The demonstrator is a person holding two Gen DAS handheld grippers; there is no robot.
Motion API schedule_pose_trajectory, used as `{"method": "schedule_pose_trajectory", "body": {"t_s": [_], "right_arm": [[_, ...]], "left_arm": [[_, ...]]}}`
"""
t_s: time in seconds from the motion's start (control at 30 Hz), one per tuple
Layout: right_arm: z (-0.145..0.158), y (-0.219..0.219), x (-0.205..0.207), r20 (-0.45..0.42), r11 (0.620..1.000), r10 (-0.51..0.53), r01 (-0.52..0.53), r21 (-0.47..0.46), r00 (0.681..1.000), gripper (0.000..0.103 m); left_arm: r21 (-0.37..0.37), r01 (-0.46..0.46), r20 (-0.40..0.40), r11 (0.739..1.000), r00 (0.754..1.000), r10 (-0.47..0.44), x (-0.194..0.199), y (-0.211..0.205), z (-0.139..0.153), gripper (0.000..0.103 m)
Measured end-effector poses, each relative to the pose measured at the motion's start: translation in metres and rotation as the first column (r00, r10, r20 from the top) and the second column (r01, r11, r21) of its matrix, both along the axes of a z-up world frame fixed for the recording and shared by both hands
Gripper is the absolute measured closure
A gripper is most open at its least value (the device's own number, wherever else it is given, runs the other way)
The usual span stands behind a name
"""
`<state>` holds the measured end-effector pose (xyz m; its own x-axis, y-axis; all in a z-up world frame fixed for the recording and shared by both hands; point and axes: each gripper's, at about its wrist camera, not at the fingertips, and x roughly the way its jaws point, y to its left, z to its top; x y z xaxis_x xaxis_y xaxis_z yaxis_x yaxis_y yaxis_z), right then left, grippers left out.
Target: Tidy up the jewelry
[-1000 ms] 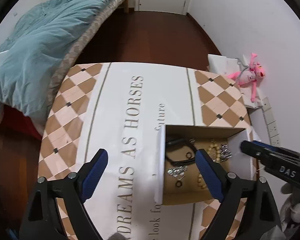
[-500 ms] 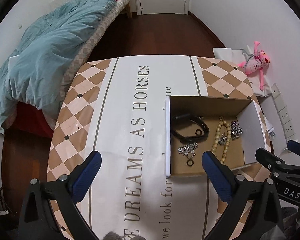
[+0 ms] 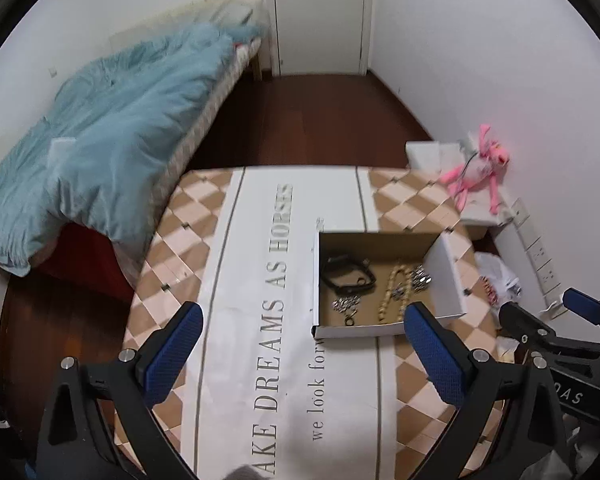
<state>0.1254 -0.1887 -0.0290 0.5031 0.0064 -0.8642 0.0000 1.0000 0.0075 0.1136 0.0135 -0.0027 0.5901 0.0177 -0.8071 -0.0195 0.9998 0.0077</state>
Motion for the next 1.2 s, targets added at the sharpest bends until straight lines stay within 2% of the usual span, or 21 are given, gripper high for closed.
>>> {"method": "schedule_pose_trajectory", "body": {"t_s": [0.23,0.47,0.63,0.93,1.2], "right_arm": [[0.058,-0.005,-0.043,0.110,1.000,0.003,-0.004,0.009,0.994,0.003],[0.104,-0.010,-0.078,0.193,1.000,0.000,0.002,-0.009,0.981,0.000],[0.131,-0.009,-0.099,0.241,1.000,0.001,0.003,-0.019,0.971,0.000],[0.141,-0.008,-0.111,0.234,1.000,0.009,-0.004,-0.022,0.972,0.000],[0.131,-0.009,-0.095,0.202,0.999,-0.002,0.010,-0.037,0.979,0.000]], "left_arm": [[-0.013,-0.006,0.086,1.000,0.996,0.007,-0.037,0.000,0.049,0.000],[-0.016,-0.024,0.133,1.000,0.991,0.025,-0.065,0.002,0.079,0.000],[-0.021,-0.015,0.141,1.000,0.990,0.018,-0.078,0.000,0.091,0.000],[-0.027,-0.010,0.114,1.000,0.993,0.013,-0.087,-0.001,0.095,0.000],[-0.026,-0.007,0.067,1.000,0.998,0.009,-0.074,-0.004,0.087,0.000]]}}
